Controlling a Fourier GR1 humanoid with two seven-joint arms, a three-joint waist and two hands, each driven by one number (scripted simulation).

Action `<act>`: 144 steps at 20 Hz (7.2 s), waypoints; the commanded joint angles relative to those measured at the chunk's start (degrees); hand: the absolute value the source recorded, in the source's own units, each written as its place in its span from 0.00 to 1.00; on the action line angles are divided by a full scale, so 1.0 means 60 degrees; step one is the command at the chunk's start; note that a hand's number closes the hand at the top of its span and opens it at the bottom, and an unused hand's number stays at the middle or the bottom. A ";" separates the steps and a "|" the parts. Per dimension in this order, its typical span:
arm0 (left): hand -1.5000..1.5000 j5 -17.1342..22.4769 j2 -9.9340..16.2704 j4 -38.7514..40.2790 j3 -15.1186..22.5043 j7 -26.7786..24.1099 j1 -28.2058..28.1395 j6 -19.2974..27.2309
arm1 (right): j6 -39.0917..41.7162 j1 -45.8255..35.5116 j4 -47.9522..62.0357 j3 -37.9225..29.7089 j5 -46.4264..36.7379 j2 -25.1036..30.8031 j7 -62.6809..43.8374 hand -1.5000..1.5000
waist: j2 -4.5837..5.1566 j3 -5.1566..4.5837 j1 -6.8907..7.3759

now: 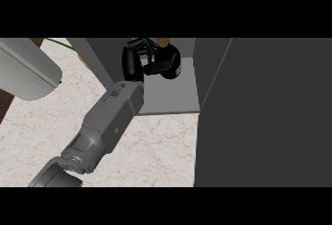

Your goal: Pick up the wine, place it into the cabinet and close the cabinet

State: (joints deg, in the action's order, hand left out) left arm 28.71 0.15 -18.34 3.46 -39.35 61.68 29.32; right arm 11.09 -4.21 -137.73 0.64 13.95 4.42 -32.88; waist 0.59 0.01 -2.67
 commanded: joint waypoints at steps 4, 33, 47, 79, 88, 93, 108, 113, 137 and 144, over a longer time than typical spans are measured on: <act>1.00 0.0788 -0.0024 0.0690 -0.0645 -0.0332 0.0079 -0.0661 | 0.0259 0.0695 -0.0575 0.0277 0.0269 -0.0210 0.0276 0.00 | 0.0046 -0.0004 -0.0145; 0.00 -0.0377 0.0116 0.2366 -0.0727 -0.1149 0.0086 0.0099 | -0.0066 -0.0077 -0.0577 -0.0042 0.0357 0.0012 -0.0093 0.00 | 0.0143 -0.0015 -0.0233; 0.00 -0.0363 -0.0009 0.2137 -0.1004 -0.1978 -0.0389 -0.0380 | -0.0034 -0.0396 -0.0316 -0.0136 0.0543 0.0155 -0.0288 0.00 | 0.0156 -0.0020 -0.0206; 0.00 0.2240 -0.0025 -0.0481 0.1805 -0.1600 -0.2220 -0.1827 | -0.0218 -0.0278 0.0247 0.0833 -0.0463 -0.0210 0.0255 0.00 | -0.0129 -0.0006 -0.0036; 0.00 0.3327 -0.0025 -0.4662 0.5237 -0.1385 -0.4652 0.1058 | -0.0670 -0.0428 -0.0663 -0.0019 0.0255 0.0170 -0.0658 0.00 | -0.0158 0.0001 0.0300; 0.00 0.2739 -0.0025 -0.5958 0.5689 -0.0813 -0.4961 0.2169 | -0.0611 0.0375 -0.1404 0.0260 0.0049 0.0196 -0.0797 0.00 | -0.0144 0.0001 0.0382; 0.00 0.0739 0.0686 -1.1302 0.7672 0.0112 -0.8728 0.4187 | -0.0682 -0.0087 -0.0874 -0.0041 0.0159 0.0356 -0.0528 0.00 | -0.0132 0.0001 0.0484; 0.00 0.0271 0.1436 -1.3151 0.7826 0.0381 -0.9687 0.4410 | -0.0580 0.0230 -0.1319 -0.0136 0.0565 0.0408 -0.0842 0.00 | -0.0140 0.0001 0.0466; 0.00 0.0483 0.5035 -1.6416 0.6788 0.0290 -1.2388 0.1813 | 0.0590 0.1585 -0.1447 0.1905 0.1980 0.0082 -0.2024 1.00 | -0.0147 -0.0006 0.0407; 0.00 0.1851 0.6609 -1.7879 0.4752 0.0276 -1.3565 0.0716 | 0.1141 0.2165 -0.1780 0.3513 0.1423 0.0033 -0.1821 1.00 | -0.0175 -0.0008 0.0473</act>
State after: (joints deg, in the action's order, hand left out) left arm 35.82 35.62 -122.01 38.21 -38.43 -17.51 36.52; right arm 16.27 5.72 -138.09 18.10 16.41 3.29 -40.97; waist -0.36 -0.02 0.07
